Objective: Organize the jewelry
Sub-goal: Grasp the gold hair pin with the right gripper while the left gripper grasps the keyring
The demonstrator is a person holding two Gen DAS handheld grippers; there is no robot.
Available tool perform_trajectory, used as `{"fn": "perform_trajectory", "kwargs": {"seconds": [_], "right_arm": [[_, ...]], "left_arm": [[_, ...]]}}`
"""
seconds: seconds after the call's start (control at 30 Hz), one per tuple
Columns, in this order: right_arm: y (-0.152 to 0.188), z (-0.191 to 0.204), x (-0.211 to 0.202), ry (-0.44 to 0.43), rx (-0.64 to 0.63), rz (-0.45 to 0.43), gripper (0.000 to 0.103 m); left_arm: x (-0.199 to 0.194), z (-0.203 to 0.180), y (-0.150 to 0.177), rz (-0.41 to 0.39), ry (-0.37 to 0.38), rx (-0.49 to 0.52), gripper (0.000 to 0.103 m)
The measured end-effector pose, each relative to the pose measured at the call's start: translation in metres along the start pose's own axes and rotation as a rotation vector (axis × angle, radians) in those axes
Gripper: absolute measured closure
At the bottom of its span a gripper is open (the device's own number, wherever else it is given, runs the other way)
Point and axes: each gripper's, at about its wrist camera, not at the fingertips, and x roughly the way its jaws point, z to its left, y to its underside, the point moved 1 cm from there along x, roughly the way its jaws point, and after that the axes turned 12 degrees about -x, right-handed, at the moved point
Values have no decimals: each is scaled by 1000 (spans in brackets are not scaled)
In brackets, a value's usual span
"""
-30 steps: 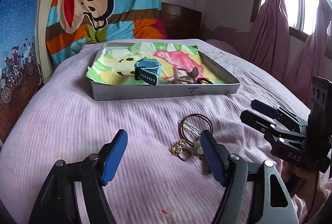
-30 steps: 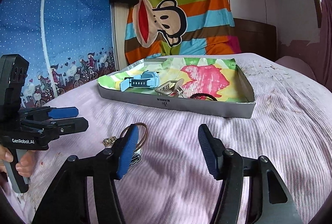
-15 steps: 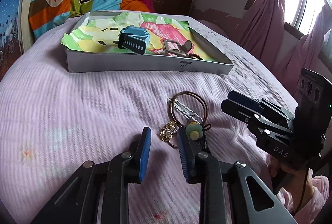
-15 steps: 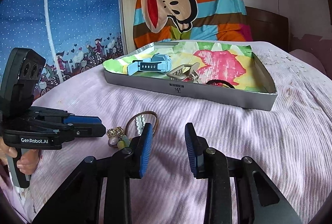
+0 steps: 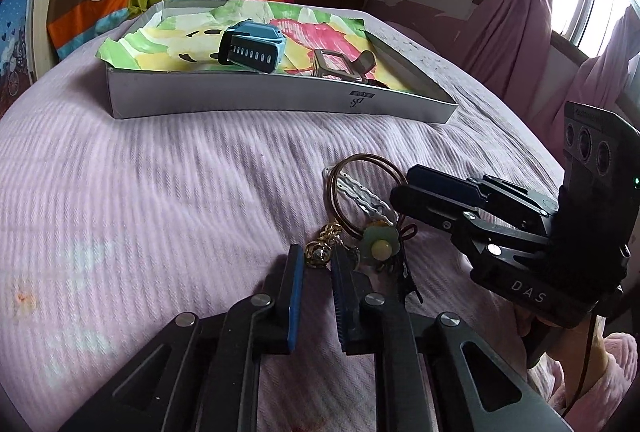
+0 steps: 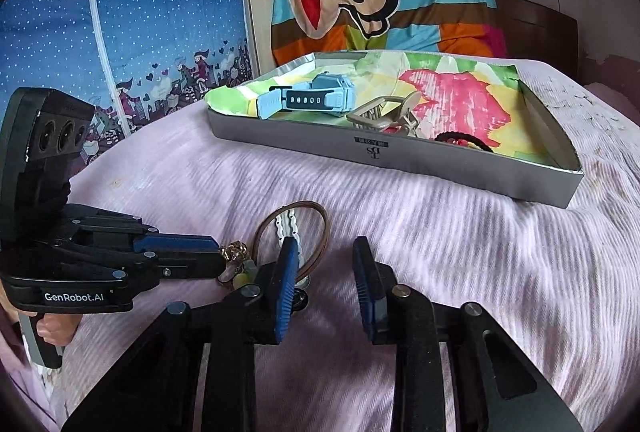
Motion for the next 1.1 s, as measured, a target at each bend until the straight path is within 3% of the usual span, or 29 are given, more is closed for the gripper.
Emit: {"fn": "perform_trajectory", "kwargs": {"seconds": [0.1,0.17,1.1], "right_arm": [[1,2,3,-4,-1,10,91],[1,2,3,-4,1,8,97],[1,-4,-5,13,42,-47,100]], "left_arm": [[0,0,1,-1,-2,3,91],[1,1,1,0,-1,0,100],[-12,11,2,-78,67,-50,102]]}}
